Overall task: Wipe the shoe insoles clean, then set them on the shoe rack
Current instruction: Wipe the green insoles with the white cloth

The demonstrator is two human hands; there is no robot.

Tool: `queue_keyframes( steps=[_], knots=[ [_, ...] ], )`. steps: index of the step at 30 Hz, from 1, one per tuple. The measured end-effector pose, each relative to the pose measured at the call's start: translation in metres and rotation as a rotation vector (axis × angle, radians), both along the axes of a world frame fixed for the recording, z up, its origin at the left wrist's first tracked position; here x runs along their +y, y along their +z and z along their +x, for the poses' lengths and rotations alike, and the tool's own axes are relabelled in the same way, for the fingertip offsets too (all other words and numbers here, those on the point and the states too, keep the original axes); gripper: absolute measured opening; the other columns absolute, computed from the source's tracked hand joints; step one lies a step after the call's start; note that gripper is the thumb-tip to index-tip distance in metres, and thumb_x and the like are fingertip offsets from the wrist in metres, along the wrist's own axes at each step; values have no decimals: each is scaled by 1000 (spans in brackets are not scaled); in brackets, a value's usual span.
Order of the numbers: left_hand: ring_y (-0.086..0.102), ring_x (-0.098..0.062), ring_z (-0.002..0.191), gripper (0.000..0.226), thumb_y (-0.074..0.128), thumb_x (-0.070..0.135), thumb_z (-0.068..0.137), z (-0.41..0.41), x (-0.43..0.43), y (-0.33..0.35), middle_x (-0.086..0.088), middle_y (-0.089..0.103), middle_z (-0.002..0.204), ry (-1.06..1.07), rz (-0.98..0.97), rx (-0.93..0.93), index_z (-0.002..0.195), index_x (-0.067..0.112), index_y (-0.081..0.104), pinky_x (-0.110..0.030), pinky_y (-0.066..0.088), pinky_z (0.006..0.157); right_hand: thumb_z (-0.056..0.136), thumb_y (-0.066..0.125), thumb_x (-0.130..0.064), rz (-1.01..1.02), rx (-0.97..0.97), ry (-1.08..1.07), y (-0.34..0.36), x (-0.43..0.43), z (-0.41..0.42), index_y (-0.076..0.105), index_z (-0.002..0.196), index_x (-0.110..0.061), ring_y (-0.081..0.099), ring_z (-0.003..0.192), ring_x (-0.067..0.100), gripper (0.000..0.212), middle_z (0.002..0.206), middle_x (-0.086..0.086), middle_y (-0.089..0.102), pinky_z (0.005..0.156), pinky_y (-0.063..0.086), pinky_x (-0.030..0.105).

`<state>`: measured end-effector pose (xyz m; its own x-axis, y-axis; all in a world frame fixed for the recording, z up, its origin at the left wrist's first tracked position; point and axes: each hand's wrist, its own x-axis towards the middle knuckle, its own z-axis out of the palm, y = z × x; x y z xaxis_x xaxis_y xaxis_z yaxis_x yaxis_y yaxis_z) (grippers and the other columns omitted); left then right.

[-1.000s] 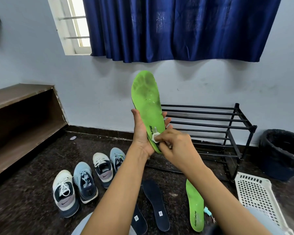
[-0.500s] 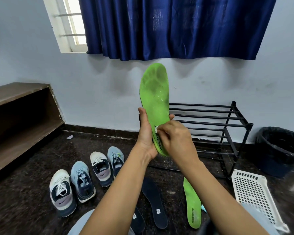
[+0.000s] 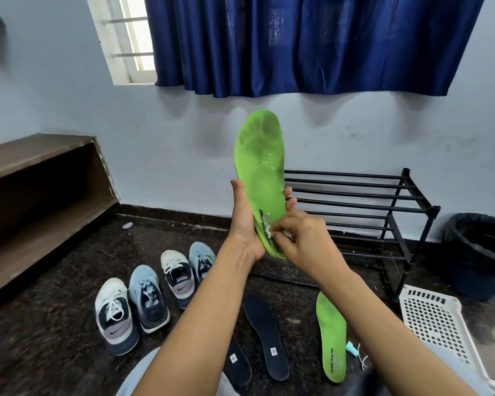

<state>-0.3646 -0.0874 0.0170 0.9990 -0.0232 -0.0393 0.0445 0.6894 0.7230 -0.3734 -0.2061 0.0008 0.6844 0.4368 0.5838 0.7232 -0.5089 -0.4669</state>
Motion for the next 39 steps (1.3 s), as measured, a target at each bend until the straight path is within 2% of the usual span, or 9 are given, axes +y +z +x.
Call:
queue_keyframes(
  steps=[5,7,11,17,21,25,30,32,39],
  knots=[
    [66,-24,84,95,18,84,82,1,5,1,-11,69,97,10,-44,-27,110,7,67,-40,52,83,72,63,-10,-53,-12,23,-4,-4,-6,73,77,-8,60,70,26,11,76,7,64,63,30,17],
    [65,-24,83,93,18,83,83,1,2,1,-11,70,95,21,-51,-44,103,8,69,-39,52,82,73,62,-12,-33,-71,-18,-3,-3,-6,73,77,-7,60,71,26,12,76,8,63,66,34,19],
    [66,-22,78,92,14,81,85,0,-13,-2,-9,70,91,9,18,-24,106,8,65,-31,54,73,77,61,-9,38,-147,-110,2,-1,3,71,78,-4,59,73,28,12,76,10,60,71,39,22],
    [68,-20,81,84,19,76,89,-1,-18,-3,-8,70,91,15,6,-46,108,9,66,-29,58,72,79,60,-3,45,-234,-208,9,5,15,68,72,2,56,69,31,12,71,14,57,67,48,36],
    [69,-20,78,82,19,75,89,1,-14,-5,-9,70,88,27,24,-22,100,10,68,-29,57,72,76,64,-2,59,-170,-118,9,5,20,71,77,-2,59,71,28,7,75,11,60,67,42,25],
    [67,-22,80,91,14,80,87,5,-1,-5,-11,71,90,22,52,21,102,9,68,-33,55,76,73,62,-7,13,-66,16,-2,6,9,73,76,-5,62,72,29,12,77,11,65,72,42,24],
    [67,-23,82,92,19,81,86,5,6,-5,-13,70,97,16,-36,16,111,6,65,-37,52,82,74,72,-4,35,45,93,-5,-4,4,75,79,-10,53,70,10,8,75,-4,60,66,34,7],
    [66,-24,86,92,20,81,85,5,8,-4,-13,68,100,12,-64,5,114,5,65,-39,52,84,74,73,-6,23,46,100,-6,-8,0,75,79,-11,53,70,9,7,74,-7,58,67,33,4],
    [67,-22,78,88,18,77,88,0,-14,-6,-11,71,90,18,55,2,100,6,68,-31,55,74,74,65,-9,40,-133,-76,-3,-4,7,73,78,-8,61,74,26,9,76,8,64,71,42,25]
  ],
)
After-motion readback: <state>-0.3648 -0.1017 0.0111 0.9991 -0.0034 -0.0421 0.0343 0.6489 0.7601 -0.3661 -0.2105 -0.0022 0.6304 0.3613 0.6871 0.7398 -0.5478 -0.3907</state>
